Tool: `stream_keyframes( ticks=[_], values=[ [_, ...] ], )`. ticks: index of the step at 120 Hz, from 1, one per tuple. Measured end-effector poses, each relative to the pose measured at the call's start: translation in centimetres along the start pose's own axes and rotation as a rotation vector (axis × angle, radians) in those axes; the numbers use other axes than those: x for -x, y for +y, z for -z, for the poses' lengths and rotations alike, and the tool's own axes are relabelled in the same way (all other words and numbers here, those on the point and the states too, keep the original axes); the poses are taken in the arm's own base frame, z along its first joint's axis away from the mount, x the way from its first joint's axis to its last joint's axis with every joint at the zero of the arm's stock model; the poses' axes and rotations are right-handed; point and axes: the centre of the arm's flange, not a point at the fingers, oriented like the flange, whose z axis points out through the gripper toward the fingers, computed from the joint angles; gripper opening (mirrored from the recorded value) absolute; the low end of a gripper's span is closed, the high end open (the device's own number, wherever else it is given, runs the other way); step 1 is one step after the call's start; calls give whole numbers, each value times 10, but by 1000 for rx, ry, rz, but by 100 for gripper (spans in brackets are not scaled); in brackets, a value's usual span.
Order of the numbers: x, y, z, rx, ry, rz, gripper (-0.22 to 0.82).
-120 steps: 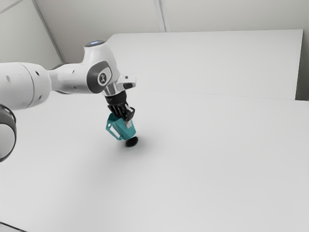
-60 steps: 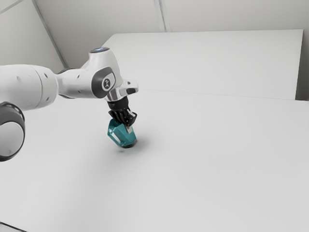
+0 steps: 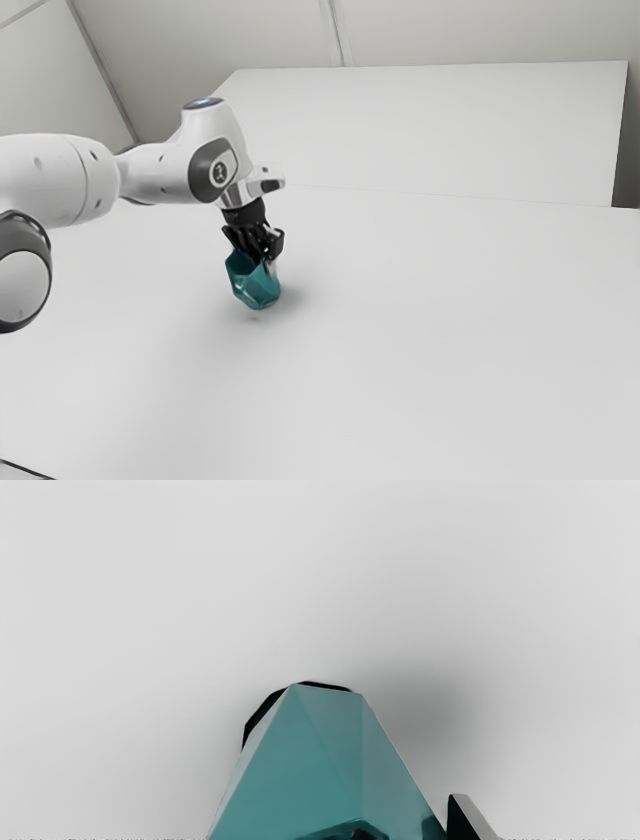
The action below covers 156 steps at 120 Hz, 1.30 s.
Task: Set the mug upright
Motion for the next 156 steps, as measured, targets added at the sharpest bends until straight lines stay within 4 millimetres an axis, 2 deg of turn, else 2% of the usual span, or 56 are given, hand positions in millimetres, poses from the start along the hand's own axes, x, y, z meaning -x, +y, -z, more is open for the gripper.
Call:
stream_keyframes(
  ticks=[33,51,80,110,134,156],
  values=[
    [-2,0,60,-40,82,-21,8],
    [5,0,96,-62,119,-34,12],
    [26,-7,177,-124,194,-60,41],
    [61,-13,256,-193,245,-73,53],
    [82,-25,284,-223,246,-54,56],
    [89,-29,294,-247,236,-46,57]
  ],
)
